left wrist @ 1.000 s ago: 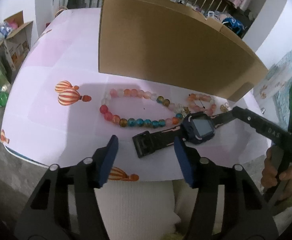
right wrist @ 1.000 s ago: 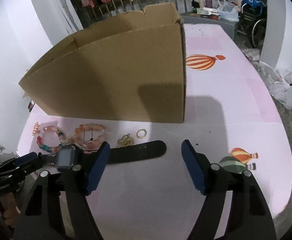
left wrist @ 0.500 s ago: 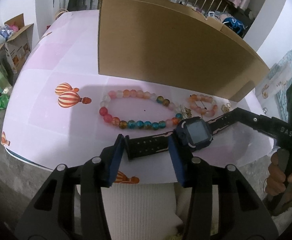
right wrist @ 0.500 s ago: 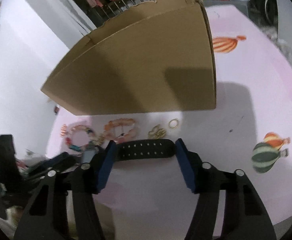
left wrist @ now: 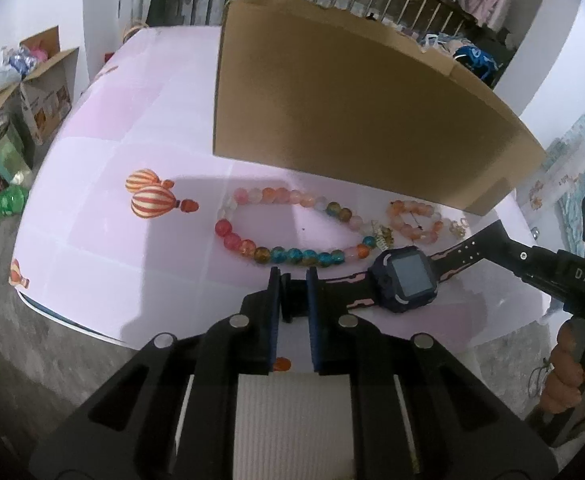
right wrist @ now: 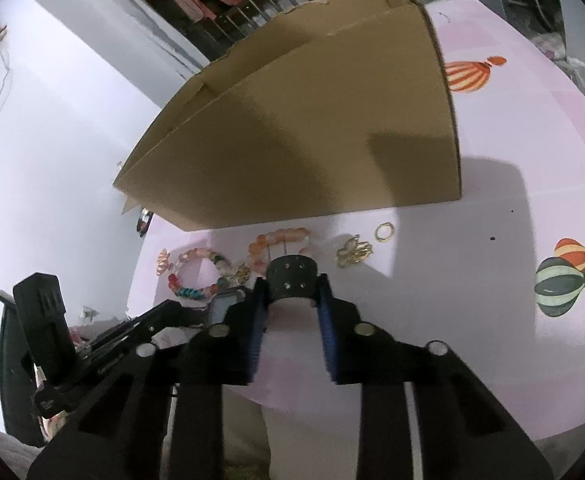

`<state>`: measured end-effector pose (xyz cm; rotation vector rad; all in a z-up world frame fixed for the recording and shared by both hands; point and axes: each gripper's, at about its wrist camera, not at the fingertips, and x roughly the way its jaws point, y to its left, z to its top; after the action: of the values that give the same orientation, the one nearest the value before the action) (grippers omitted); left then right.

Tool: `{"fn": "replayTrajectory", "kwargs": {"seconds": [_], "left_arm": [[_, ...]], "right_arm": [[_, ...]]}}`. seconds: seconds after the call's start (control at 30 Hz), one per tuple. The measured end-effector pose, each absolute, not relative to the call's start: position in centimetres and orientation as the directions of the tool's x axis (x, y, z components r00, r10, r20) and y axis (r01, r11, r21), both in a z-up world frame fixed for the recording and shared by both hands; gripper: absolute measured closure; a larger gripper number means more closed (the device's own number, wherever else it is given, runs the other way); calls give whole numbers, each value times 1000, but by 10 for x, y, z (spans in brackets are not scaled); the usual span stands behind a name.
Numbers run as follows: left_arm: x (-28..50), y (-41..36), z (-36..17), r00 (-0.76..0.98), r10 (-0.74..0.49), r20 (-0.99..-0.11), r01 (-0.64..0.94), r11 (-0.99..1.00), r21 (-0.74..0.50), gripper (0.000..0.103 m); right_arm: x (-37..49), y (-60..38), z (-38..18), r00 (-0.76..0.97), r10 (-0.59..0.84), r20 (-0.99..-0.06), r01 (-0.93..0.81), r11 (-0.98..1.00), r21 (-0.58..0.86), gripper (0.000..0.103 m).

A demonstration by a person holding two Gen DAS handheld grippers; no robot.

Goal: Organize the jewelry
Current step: 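Reach the left tool to the black smartwatch strap and close on it, then lift the smartwatch with the left tool and drop it into the box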

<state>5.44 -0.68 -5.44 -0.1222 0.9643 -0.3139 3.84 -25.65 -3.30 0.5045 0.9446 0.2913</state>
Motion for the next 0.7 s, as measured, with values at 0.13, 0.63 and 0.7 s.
{"fn": "replayTrajectory", "kwargs": {"seconds": [0.13,0.63,0.7], "left_arm": [[46,-5,-40,539,-345,-768,236,938,-255,92],[128,-25,119,679,-407,-611,395,904,-163,92],[172,-39,117,639,-392,-662,383,908,-168,92]], "right_arm": [[30,-252,-14,559,453,-695,-61,858,510,85],[123,-263,123,691,417,-590,-227,901,371,85],[166,-268,116,661,373,-651,-175,920,350,85]]}}
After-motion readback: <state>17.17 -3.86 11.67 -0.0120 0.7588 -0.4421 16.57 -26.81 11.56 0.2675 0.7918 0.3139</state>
